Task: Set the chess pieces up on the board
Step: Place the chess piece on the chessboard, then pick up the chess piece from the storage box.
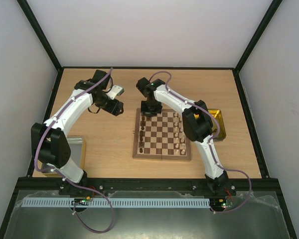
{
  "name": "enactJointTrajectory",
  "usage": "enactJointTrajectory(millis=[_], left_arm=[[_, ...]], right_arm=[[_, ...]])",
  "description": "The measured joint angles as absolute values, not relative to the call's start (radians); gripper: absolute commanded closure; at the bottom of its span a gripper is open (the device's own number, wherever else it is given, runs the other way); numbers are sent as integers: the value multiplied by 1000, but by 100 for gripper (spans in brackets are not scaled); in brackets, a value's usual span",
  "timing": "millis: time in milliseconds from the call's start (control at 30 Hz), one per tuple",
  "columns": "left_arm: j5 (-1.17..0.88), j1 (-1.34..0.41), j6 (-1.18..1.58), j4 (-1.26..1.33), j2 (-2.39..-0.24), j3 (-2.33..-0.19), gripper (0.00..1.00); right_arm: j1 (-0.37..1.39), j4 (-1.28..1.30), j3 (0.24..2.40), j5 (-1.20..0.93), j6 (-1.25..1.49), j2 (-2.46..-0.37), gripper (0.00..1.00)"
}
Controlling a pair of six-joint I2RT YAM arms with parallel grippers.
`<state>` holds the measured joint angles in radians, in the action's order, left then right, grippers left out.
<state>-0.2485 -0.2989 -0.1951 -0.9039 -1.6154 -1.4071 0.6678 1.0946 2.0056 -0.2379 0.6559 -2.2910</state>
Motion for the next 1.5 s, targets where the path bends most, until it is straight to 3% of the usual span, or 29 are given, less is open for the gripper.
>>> enactJointTrajectory(millis=[333, 833, 1067, 1300, 1500], left_arm=[[-249, -299, -195, -904, -1615, -1407, 22], [-249, -299, -195, -904, -1615, -1407, 21], [-249, -299, -195, -904, -1615, -1407, 21], [-250, -299, -195, -904, -1615, -1407, 21], [-254, -300, -195, -905, -1615, -1407, 22]], right_arm=[[668, 1094, 2006, -237, 663, -2291, 73], [668, 1106, 2023, -191, 664, -2281, 73], [637, 1126, 1950, -120, 669, -2107, 73], [295, 1097, 1584, -67, 663, -1685, 73], [95, 1073, 1343, -54, 656, -1601, 73]])
